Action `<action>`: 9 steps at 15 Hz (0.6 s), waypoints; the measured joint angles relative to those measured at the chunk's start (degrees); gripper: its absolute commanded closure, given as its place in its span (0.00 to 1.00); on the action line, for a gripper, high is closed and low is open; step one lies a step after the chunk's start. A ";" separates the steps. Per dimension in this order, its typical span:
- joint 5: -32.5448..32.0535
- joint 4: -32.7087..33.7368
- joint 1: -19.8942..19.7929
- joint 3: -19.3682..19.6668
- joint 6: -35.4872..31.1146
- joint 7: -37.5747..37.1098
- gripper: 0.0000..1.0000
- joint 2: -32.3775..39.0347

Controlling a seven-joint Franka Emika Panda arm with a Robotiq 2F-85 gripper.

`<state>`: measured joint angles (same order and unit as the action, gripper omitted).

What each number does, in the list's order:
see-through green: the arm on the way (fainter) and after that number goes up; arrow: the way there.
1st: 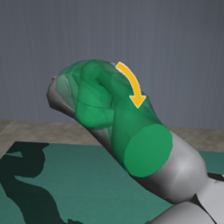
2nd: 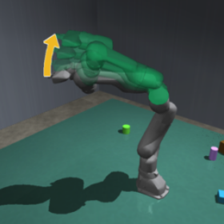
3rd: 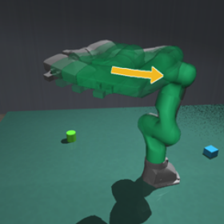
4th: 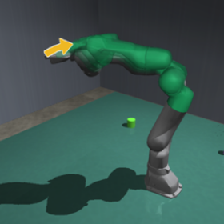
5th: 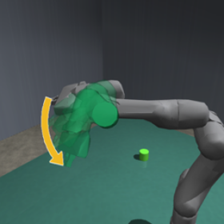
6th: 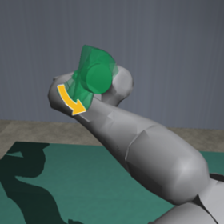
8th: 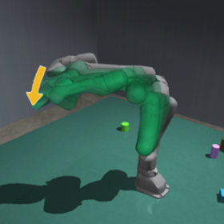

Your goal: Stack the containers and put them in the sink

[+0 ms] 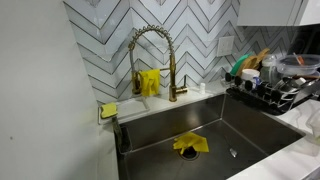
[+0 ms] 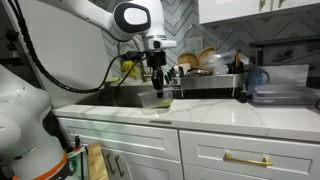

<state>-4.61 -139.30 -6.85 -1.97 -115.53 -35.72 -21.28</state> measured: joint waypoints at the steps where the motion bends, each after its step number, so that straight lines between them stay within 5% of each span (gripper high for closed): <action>1: 0.05 0.02 -1.04 0.98 -2.03 -0.01 0.99 0.46; 9: 8.41 1.81 -3.35 7.49 -11.36 3.39 0.99 6.95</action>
<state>3.81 -137.49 -10.20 5.53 -126.88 -32.32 -14.33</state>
